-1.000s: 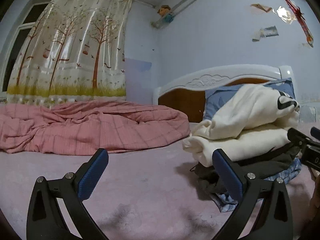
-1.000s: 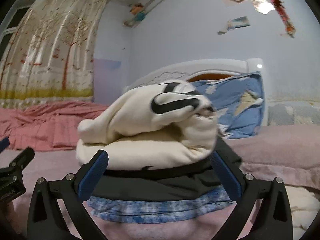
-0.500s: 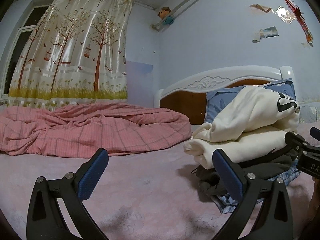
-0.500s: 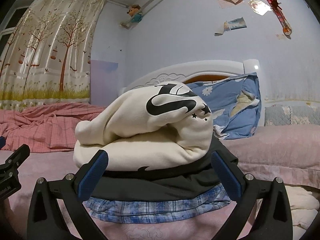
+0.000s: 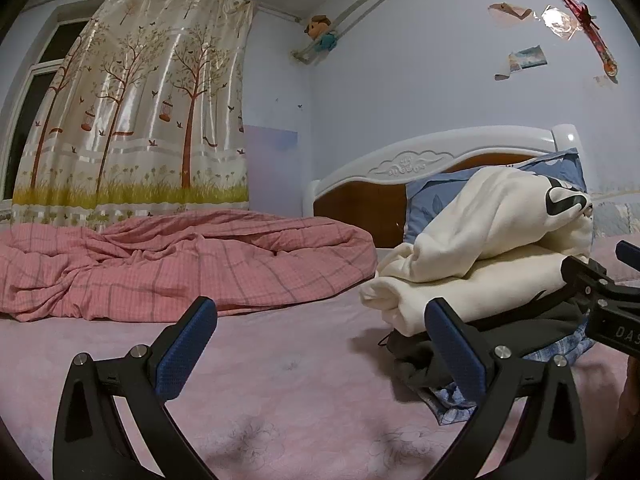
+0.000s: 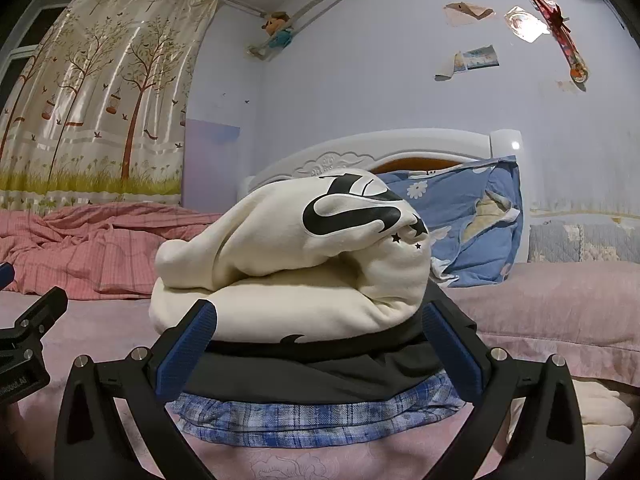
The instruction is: Fold large clothes
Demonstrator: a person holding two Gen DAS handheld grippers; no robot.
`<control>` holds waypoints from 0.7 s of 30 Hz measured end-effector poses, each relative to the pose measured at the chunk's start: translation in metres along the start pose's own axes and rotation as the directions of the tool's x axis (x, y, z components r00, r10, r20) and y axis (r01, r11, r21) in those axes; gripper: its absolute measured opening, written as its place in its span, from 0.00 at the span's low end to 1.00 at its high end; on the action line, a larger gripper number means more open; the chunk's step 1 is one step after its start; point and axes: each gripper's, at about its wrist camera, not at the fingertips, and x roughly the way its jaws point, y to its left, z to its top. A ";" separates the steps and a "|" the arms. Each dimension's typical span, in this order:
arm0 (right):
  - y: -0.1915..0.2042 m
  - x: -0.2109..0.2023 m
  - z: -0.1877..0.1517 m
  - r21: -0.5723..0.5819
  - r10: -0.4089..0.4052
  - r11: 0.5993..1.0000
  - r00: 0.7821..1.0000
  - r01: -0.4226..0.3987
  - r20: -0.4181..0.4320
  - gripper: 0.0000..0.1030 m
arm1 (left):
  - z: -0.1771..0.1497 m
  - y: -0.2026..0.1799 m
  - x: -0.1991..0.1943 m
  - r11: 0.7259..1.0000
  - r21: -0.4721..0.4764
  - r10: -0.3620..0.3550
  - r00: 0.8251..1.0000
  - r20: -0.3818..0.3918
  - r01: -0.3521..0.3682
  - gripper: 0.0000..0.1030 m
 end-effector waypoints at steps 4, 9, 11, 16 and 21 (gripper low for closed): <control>0.001 0.000 0.000 -0.005 0.000 1.000 1.000 0.000 -0.001 1.00 | 0.000 0.000 0.001 1.000 0.003 0.001 1.000 0.001 -0.001 1.00; 0.001 0.000 0.000 -0.008 0.001 1.000 1.000 -0.001 0.000 1.00 | 0.001 0.000 0.000 1.000 0.001 0.002 1.000 0.007 -0.002 1.00; 0.001 0.000 0.000 -0.008 0.001 1.000 1.000 -0.001 0.000 1.00 | 0.001 0.000 -0.001 1.000 0.001 0.001 1.000 0.004 -0.001 1.00; 0.001 0.000 0.000 -0.009 0.001 1.000 1.000 -0.001 0.000 1.00 | 0.001 0.001 -0.002 1.000 -0.001 -0.001 1.000 0.004 0.001 1.00; 0.001 0.000 0.000 -0.009 0.000 1.000 1.000 0.000 0.000 1.00 | 0.001 0.001 -0.004 1.000 0.000 0.004 1.000 0.014 -0.004 1.00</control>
